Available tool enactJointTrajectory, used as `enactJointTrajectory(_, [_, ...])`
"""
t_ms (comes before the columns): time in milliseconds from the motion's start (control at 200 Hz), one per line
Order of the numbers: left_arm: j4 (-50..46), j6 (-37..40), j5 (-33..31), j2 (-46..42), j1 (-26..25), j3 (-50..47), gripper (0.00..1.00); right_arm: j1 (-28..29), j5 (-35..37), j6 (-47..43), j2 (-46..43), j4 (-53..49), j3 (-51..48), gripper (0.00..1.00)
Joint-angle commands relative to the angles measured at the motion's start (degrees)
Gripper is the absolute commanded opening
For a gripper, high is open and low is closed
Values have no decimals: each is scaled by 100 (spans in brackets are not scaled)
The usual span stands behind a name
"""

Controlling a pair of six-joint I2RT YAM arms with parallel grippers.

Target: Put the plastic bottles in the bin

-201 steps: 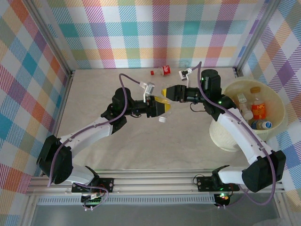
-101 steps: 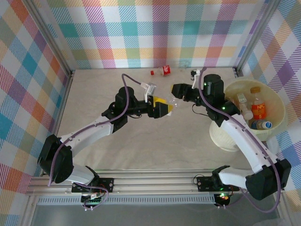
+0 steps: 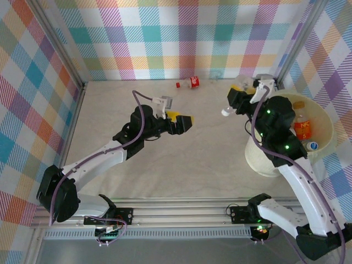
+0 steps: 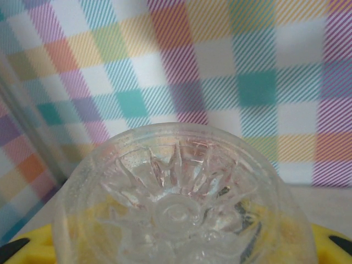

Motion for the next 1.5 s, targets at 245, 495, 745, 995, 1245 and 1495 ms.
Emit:
enactJointTrajectory(245, [-152, -110, -669, -61, -45, -110, 100, -289, 2320, -1696, -25, 1023, 224, 42])
enactJointTrajectory(495, [-186, -165, -693, -51, -50, -33, 100, -1354, 2049, -894, 594, -461, 862, 43])
enactJointTrajectory(745, [-334, -141, -858, -150, -50, -58, 100, -2237, 1326, -296, 697, -1811, 1224, 43])
enactJointTrajectory(995, [-340, -150, -967, -101, -50, -39, 100, -2540, 772, -178, 953, -3438, 1852, 43])
enactJointTrajectory(1245, [-345, -195, -994, 34, -48, 0, 100, -2999, -127, -136, 1714, -4745, 2558, 48])
enactJointTrajectory(1495, [-349, -256, -1025, 152, -46, 55, 100, -3139, -206, -139, 2451, -5770, 3100, 66])
